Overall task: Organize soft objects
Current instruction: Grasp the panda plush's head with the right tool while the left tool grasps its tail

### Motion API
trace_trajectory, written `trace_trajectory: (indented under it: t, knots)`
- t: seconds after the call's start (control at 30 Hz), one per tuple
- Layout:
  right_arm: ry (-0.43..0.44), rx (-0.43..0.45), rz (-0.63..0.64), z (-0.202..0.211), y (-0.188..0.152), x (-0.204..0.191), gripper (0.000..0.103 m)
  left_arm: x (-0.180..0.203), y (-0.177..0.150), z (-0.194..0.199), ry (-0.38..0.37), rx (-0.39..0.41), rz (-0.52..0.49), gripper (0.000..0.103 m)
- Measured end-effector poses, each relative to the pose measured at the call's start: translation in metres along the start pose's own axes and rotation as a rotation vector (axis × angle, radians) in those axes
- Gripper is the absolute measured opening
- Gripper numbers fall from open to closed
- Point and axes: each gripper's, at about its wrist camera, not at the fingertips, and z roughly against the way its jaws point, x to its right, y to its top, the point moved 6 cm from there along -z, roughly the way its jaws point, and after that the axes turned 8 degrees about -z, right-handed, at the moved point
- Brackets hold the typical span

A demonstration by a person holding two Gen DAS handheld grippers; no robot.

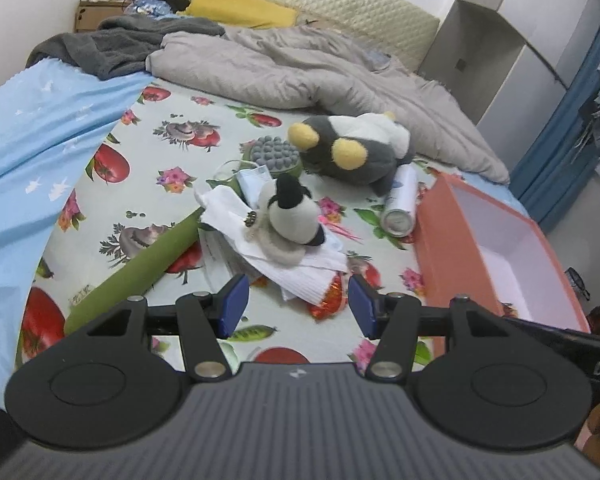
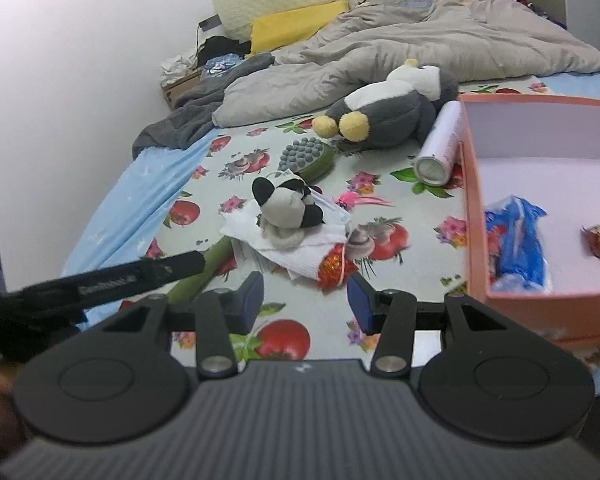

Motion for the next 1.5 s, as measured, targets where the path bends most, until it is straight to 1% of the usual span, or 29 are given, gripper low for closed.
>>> trace_trajectory:
  t: [0.13, 0.27, 0.4, 0.43, 0.47, 0.5, 0.53, 0.8, 1.03, 1.1, 1.17, 1.23, 1.37, 1.43, 1.47, 1.5]
  knots:
    - [0.011, -0.010, 0.008, -0.023, 0.012, -0.004, 0.049, -0.008, 0.007, -0.030, 0.017, -0.014, -0.019, 0.060]
    - [0.041, -0.014, 0.015, -0.045, 0.026, -0.009, 0.049, -0.010, 0.016, -0.055, 0.054, -0.013, -0.104, 0.060]
    - [0.058, -0.019, 0.022, -0.070, 0.040, -0.014, 0.049, -0.018, 0.021, -0.084, 0.089, -0.021, -0.158, 0.059]
    - [0.062, -0.023, 0.025, -0.077, 0.043, -0.015, 0.053, -0.020, 0.023, -0.091, 0.092, -0.025, -0.170, 0.058]
    - [0.063, -0.028, 0.026, -0.084, 0.045, -0.016, 0.056, -0.022, 0.023, -0.097, 0.091, -0.028, -0.176, 0.057]
    - [0.062, -0.035, 0.026, -0.091, 0.047, -0.017, 0.063, -0.025, 0.024, -0.104, 0.089, -0.037, -0.179, 0.055]
    - [0.064, -0.042, 0.023, -0.098, 0.049, -0.018, 0.066, -0.028, 0.025, -0.112, 0.087, -0.046, -0.178, 0.054]
    - [0.076, -0.075, 0.001, -0.148, 0.068, -0.024, 0.065, -0.048, 0.036, -0.154, 0.044, -0.061, -0.199, 0.053]
    - [0.096, -0.134, -0.013, -0.190, 0.075, -0.030, 0.065, -0.048, 0.037, -0.180, -0.016, -0.077, -0.254, 0.053]
    - [0.104, -0.148, -0.007, -0.200, 0.075, -0.034, 0.065, -0.048, 0.036, -0.186, -0.020, -0.083, -0.270, 0.053]
    - [0.102, -0.156, 0.007, -0.208, 0.074, -0.037, 0.066, -0.049, 0.036, -0.192, -0.025, -0.087, -0.272, 0.049]
    - [0.092, -0.156, 0.016, -0.216, 0.073, -0.039, 0.066, -0.050, 0.035, -0.196, -0.038, -0.093, -0.259, 0.042]
    - [0.065, -0.153, 0.012, -0.228, 0.075, -0.033, 0.065, -0.049, 0.036, -0.200, -0.048, -0.086, -0.250, 0.033]
    - [0.067, -0.148, 0.010, -0.230, 0.077, -0.031, 0.055, -0.048, 0.036, -0.200, -0.046, -0.080, -0.238, 0.026]
    - [0.070, -0.145, 0.014, -0.231, 0.078, -0.030, 0.055, -0.048, 0.036, -0.200, -0.048, -0.077, -0.231, 0.026]
    - [0.076, -0.141, 0.023, -0.231, 0.079, -0.031, 0.050, -0.048, 0.037, -0.200, -0.044, -0.075, -0.226, 0.024]
